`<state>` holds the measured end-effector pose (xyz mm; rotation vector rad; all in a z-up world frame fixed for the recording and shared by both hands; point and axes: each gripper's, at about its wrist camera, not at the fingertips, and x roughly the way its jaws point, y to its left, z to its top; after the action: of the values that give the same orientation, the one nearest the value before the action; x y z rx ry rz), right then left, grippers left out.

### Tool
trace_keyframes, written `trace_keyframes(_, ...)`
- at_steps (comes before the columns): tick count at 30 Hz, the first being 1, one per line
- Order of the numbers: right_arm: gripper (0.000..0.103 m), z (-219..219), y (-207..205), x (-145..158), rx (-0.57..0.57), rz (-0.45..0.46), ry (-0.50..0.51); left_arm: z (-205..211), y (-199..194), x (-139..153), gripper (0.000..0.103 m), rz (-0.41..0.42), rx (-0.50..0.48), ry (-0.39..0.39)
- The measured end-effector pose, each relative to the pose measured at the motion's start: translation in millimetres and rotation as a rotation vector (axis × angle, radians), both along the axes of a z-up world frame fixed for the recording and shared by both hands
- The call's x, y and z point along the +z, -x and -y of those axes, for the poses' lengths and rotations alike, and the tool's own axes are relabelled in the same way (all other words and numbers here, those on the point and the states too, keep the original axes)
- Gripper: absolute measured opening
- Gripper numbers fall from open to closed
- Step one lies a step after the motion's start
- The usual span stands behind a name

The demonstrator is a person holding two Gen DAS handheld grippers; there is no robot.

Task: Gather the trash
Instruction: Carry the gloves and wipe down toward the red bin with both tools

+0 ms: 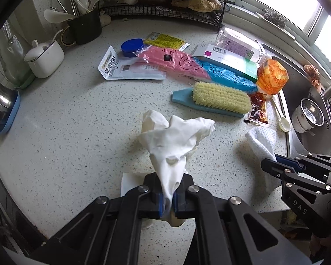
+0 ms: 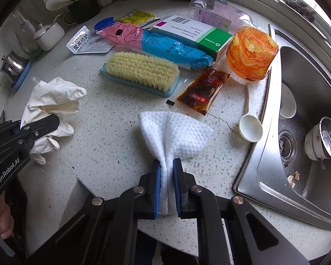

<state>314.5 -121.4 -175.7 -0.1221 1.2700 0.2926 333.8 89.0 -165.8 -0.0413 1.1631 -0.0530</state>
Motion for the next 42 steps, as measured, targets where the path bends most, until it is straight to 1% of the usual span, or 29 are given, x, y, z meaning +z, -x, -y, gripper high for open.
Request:
trace_keyframes(4,0.010,8,13,20,0.002,0.039,-0.041,11,19,13,0.005,0.018,-0.009,0.006)
trace_keyframes(7,0.010,23,30,34,0.000,0.066,-0.072,27,40,25,0.005,0.037,-0.014,0.009)
trace_keyframes(10,0.010,42,55,47,-0.009,0.092,-0.104,50,65,34,0.005,0.050,-0.020,0.012)
trace_keyframes(13,0.010,65,84,55,-0.021,0.120,-0.111,77,96,41,0.005,0.067,-0.037,0.006)
trace_keyframes(22,0.010,140,184,64,-0.076,0.178,-0.110,162,190,49,0.006,0.090,-0.128,-0.011)
trace_keyframes(25,0.010,162,212,61,-0.106,0.170,-0.110,187,210,46,0.006,0.081,-0.163,-0.002)
trace_keyframes(28,0.010,181,229,55,-0.145,0.162,-0.113,208,225,40,0.006,0.055,-0.189,0.007)
trace_keyframes(32,0.010,200,247,45,-0.199,0.138,-0.126,231,234,21,0.006,0.016,-0.237,0.010)
trace_keyframes(35,0.010,214,257,22,-0.237,0.108,-0.123,242,234,-5,0.006,-0.023,-0.265,0.016)
trace_keyframes(38,0.010,221,261,-9,-0.273,0.071,-0.118,252,231,-44,0.006,-0.071,-0.293,0.029)
trace_keyframes(40,0.010,224,259,-36,-0.294,0.039,-0.123,259,229,-76,0.006,-0.104,-0.313,0.034)
trace_keyframes(42,0.010,229,259,-66,-0.316,0.010,-0.126,269,227,-112,0.006,-0.124,-0.329,0.017)
